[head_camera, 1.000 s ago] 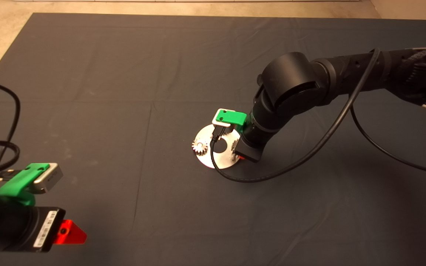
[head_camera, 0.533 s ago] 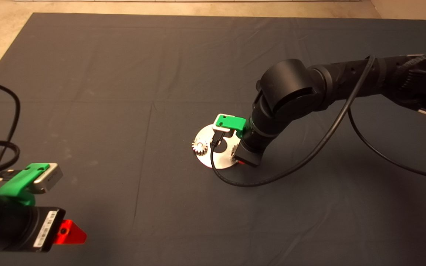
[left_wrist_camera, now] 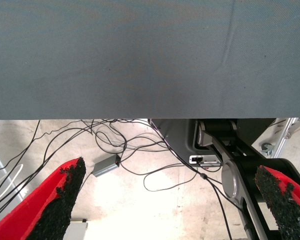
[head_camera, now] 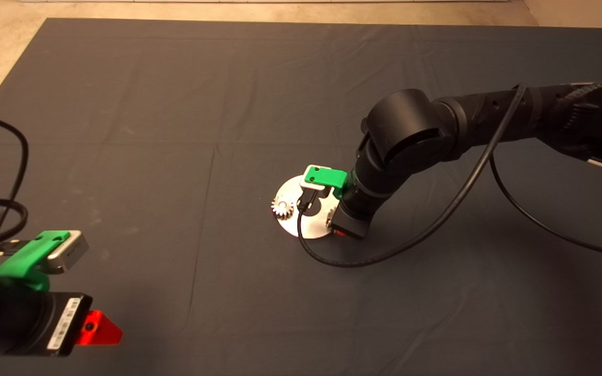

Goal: Install three planetary gears onto the carrier pins

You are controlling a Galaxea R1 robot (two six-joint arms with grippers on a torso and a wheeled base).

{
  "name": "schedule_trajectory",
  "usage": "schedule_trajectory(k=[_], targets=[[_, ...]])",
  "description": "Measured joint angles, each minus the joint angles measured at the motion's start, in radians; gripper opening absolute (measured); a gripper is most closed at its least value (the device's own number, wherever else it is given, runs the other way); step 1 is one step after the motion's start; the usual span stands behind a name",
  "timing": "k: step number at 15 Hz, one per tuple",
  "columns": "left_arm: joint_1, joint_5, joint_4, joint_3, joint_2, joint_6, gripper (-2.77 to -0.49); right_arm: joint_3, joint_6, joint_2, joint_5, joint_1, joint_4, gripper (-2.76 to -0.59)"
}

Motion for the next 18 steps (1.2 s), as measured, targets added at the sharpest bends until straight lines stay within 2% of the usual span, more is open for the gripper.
schedule_trajectory(k=[5,7,10,18], targets=[[0.0,0.0,0.0,0.0,0.0,0.0,-0.8,0.0,0.0,0.0,0.0,-0.001,0.0,-2.42],[0.0,0.0,0.0,0.0,0.0,0.0,-0.8,-0.003,0.0,0.001,0.001,-0.012,0.0,-2.42],[0.0,0.0,0.0,0.0,0.0,0.0,-0.8,-0.02,0.0,0.008,0.0,-0.022,-0.001,-2.42],[0.0,0.0,0.0,0.0,0.0,0.0,-0.8,-0.067,-0.004,0.011,0.001,-0.022,-0.002,-2.42]])
